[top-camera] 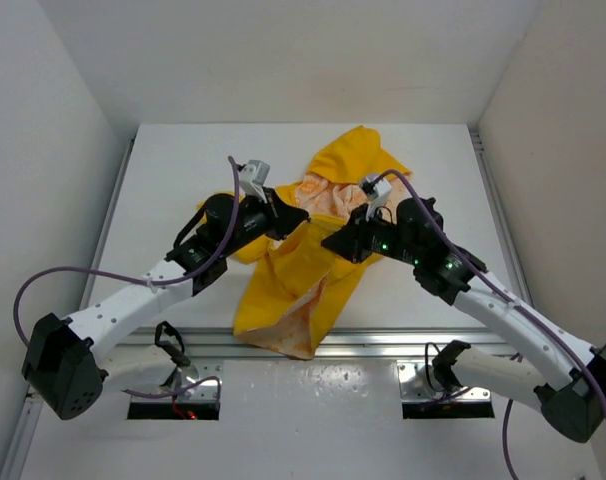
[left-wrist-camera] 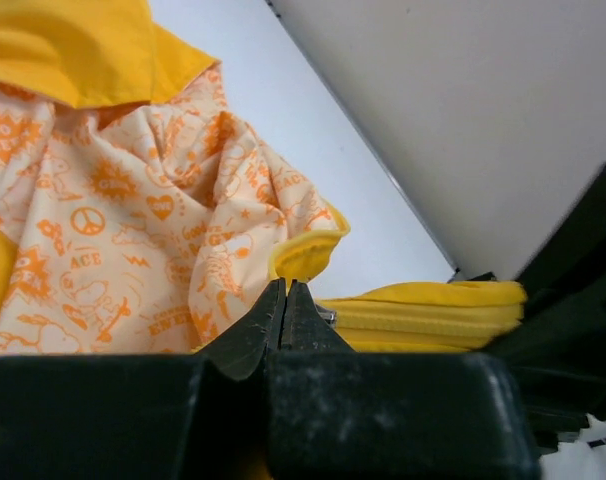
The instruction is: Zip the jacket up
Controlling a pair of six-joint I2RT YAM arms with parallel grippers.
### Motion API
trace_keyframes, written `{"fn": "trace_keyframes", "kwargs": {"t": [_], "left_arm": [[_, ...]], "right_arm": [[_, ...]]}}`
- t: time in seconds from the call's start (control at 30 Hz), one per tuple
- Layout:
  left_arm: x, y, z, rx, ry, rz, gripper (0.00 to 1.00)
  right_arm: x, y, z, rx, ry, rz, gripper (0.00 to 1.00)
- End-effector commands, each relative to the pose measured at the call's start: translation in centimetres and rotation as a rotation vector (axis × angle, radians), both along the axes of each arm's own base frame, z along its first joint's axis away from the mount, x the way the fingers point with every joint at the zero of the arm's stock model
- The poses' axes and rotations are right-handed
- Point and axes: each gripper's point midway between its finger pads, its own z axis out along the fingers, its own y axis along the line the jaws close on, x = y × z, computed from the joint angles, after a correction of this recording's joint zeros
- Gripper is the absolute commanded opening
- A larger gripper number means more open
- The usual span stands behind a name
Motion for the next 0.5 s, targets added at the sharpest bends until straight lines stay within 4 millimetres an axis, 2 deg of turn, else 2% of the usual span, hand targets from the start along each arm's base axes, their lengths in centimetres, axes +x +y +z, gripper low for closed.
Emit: {"fn": "trace_keyframes", "kwargs": {"t": [0.0, 0.17, 0.2, 0.23, 0.3, 0.33, 0.37, 0.43, 0.47], "left_arm": [[2.7, 2.5, -3.1, 0.073, 0.039, 0.15, 0.0], [4.2, 3.4, -5.6, 0.116, 0.057, 0.186, 0.0], [4.6, 4.1, -5.9, 0.141, 0.039, 0.206, 0.0], [5.0, 4.4, -7.5, 0.179, 0.055, 0.223, 0.0], [6.5, 6.1, -7.7, 0.206, 0.029, 0.266, 0.0], [6.9, 6.7, -8.3, 0.226, 0.025, 0.279, 0.0], [7.9, 7.9, -8.8, 0.249, 0.02, 0.313, 0.0], [9.2, 9.0, -8.6, 0.291, -0.022, 0.336, 0.0], [10.2, 10.2, -8.6, 0.306, -0.023, 0.366, 0.0]], "right_arm": [[-1.6, -0.9, 1.9, -0.007, -0.144, 0.046, 0.0], [-2.7, -2.5, 0.8, -0.091, -0.195, 0.055, 0.0], [-2.8, -3.2, 1.3, -0.098, -0.234, 0.044, 0.0], [-2.8, -4.0, 0.6, -0.142, -0.225, 0.015, 0.0], [-3.0, -5.3, 1.1, -0.163, -0.258, -0.013, 0.0], [-3.3, -6.0, 0.1, -0.212, -0.225, -0.019, 0.0], [-3.1, -6.9, 0.6, -0.227, -0.253, -0.042, 0.0], [-3.4, -8.4, 0.2, -0.259, -0.23, -0.073, 0.0], [-3.3, -8.9, 0.0, -0.283, -0.242, -0.075, 0.0]]}}
